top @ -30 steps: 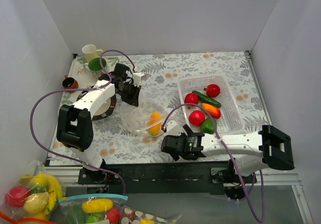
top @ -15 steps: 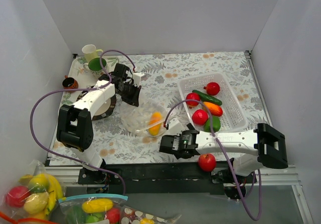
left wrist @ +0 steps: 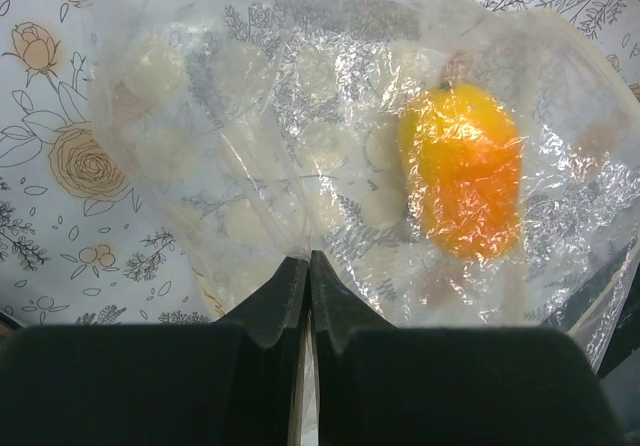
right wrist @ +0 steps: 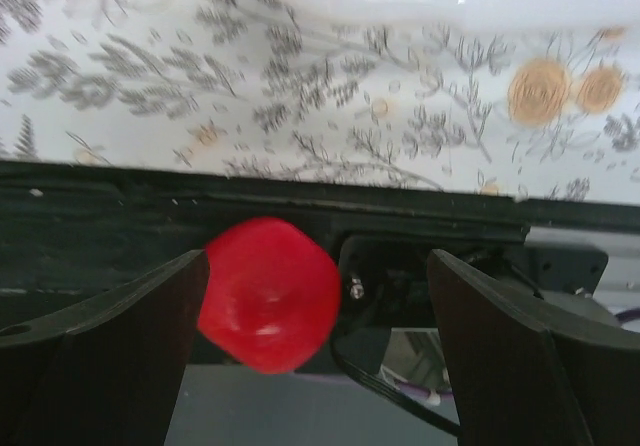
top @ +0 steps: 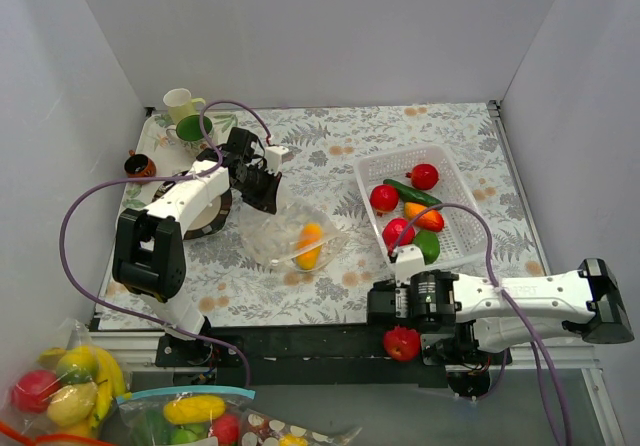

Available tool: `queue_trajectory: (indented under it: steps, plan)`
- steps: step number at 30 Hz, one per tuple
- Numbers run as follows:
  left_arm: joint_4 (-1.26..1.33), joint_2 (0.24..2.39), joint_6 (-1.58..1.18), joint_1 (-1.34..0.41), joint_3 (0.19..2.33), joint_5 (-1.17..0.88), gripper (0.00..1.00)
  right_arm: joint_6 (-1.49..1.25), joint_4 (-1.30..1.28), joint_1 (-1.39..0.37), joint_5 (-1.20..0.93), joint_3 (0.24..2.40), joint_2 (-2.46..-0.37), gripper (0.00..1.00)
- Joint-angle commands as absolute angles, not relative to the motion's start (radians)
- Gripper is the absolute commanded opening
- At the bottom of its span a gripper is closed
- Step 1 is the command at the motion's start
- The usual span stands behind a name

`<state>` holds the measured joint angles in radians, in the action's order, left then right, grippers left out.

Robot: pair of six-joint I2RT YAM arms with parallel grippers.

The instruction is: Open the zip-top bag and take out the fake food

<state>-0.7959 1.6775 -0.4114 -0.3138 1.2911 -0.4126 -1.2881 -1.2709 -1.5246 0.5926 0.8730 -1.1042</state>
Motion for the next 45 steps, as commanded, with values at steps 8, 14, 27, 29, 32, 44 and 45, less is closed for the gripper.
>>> queue_trajectory:
  steps: [8,14,27,29,32,44,45]
  plan:
    - [-0.813,1.643,-0.393,-0.318,1.315,-0.453,0.00,-1.298,-1.085,-1.559,0.336,0.750,-1.106,0.98]
    - [-0.818,1.638,-0.387,-0.318,1.321,-0.445,0.00,-1.235,-0.988,-1.562,0.238,0.676,-1.072,0.98]
    - [-0.816,1.644,-0.387,-0.316,1.325,-0.439,0.00,-1.055,-1.005,-1.792,0.278,0.907,-1.028,0.98]
    - [-0.810,1.646,-0.387,-0.316,1.321,-0.443,0.00,-1.025,-1.026,-1.792,0.351,0.936,-1.104,0.98]
    - [-0.805,1.652,-0.396,-0.318,1.315,-0.459,0.00,-0.961,-1.028,-1.737,0.561,0.989,-1.199,0.98]
    - [-0.827,1.637,-0.382,-0.316,1.301,-0.456,0.00,-0.482,-0.181,-1.120,0.424,0.903,-1.328,0.88]
    - [-0.828,1.638,-0.383,-0.318,1.304,-0.457,0.00,-0.474,-0.189,-1.117,0.405,0.929,-1.368,0.87]
